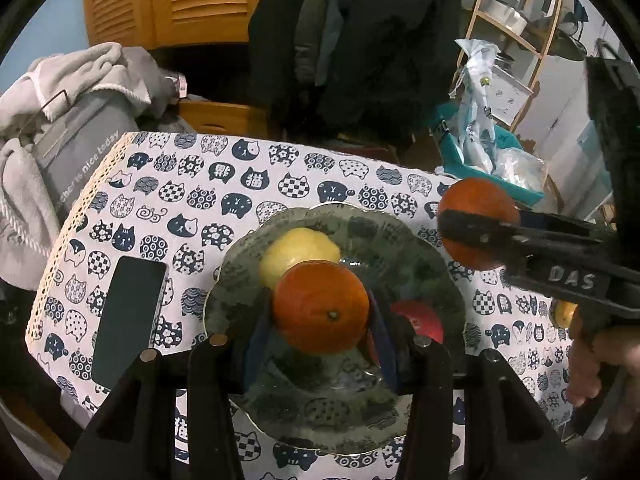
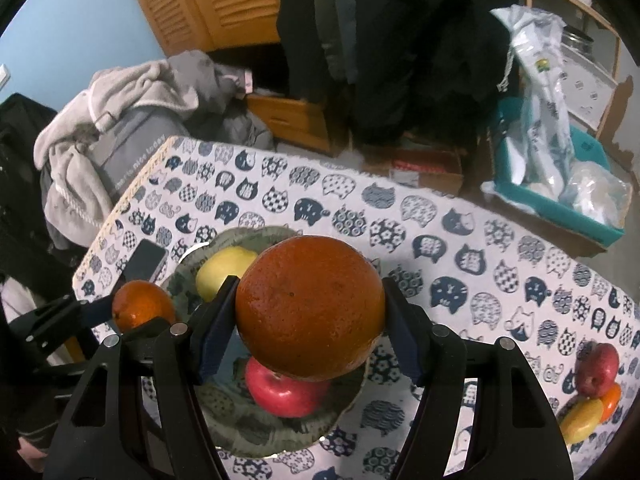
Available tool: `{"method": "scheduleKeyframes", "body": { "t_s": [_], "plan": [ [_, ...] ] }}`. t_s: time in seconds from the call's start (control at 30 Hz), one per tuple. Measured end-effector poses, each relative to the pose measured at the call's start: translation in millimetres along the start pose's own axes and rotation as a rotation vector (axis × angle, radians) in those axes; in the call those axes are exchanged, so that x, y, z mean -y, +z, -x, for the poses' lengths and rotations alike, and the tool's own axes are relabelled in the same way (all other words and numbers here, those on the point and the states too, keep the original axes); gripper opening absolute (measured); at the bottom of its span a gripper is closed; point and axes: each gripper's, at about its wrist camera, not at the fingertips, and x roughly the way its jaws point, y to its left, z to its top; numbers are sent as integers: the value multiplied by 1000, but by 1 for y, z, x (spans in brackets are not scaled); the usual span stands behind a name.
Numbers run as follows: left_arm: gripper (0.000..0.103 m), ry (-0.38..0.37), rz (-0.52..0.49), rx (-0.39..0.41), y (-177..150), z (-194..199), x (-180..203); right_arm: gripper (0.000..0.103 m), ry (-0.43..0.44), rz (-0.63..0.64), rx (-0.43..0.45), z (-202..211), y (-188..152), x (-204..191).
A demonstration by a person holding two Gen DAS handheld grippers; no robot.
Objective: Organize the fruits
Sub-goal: 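Carry the mandarin with the left tool while the right tool carries the large orange to the plate, then release the mandarin onto the green plate with the left tool while the right tool releases the large orange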
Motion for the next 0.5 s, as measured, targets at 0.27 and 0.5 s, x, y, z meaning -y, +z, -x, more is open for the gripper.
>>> {"method": "scheduleKeyframes", "body": {
  "t_s": [0.27, 0.5],
  "plan": [
    [48, 14, 8, -24, -4, -12, -7, 69, -2, -1, -84, -38, -10, -1],
    [48, 16, 21, -54, -7, -20, -12, 69, -8, 2, -131, -61, -21, -1]
  ]
}}
